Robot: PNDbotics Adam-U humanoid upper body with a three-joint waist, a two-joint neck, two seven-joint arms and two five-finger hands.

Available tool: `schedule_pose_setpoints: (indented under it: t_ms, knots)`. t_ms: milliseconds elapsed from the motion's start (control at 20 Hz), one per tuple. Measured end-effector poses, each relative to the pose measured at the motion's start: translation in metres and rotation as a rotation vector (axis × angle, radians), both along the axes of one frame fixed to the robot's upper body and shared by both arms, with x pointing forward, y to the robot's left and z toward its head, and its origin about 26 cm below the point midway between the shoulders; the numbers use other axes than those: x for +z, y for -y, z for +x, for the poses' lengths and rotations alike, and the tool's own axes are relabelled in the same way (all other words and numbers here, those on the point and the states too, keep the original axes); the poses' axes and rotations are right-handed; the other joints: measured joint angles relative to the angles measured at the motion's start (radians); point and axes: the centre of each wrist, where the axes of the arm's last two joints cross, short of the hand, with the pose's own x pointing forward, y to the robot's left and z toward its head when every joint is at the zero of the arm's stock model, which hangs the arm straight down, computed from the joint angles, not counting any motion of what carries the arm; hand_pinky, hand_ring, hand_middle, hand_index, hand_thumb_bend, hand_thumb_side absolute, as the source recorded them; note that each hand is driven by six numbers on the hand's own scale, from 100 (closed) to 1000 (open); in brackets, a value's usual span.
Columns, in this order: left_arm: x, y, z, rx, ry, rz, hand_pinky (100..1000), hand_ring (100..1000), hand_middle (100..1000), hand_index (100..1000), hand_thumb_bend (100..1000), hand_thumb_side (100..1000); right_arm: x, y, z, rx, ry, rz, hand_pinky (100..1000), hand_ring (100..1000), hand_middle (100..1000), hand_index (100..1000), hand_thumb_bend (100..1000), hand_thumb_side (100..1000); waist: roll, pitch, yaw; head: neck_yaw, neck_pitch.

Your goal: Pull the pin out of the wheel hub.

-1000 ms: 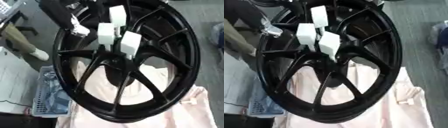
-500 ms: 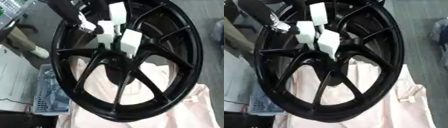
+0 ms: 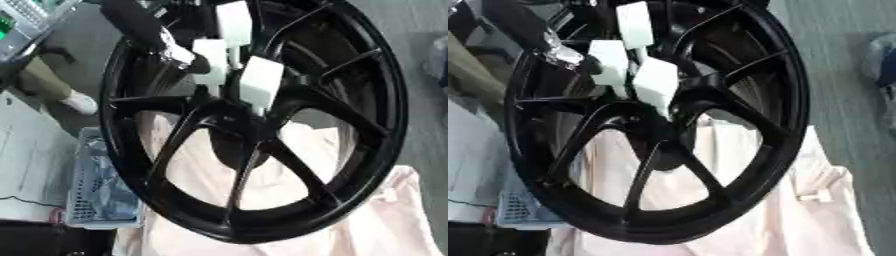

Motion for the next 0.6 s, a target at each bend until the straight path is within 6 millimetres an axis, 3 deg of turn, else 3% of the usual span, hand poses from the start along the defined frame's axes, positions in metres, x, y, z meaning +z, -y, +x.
schedule_pose_setpoints:
  t_ms: [600]
  knots:
    - [-0.012, 0.003, 0.006, -0.015, -0.060, 0.004, 829, 797, 695, 820, 437, 518, 0.001, -0.002, 0.001, 0.003, 0.007, 0.019, 658, 797, 760, 742, 100, 546, 0.007, 0.003, -0.010, 0.000, 0.002]
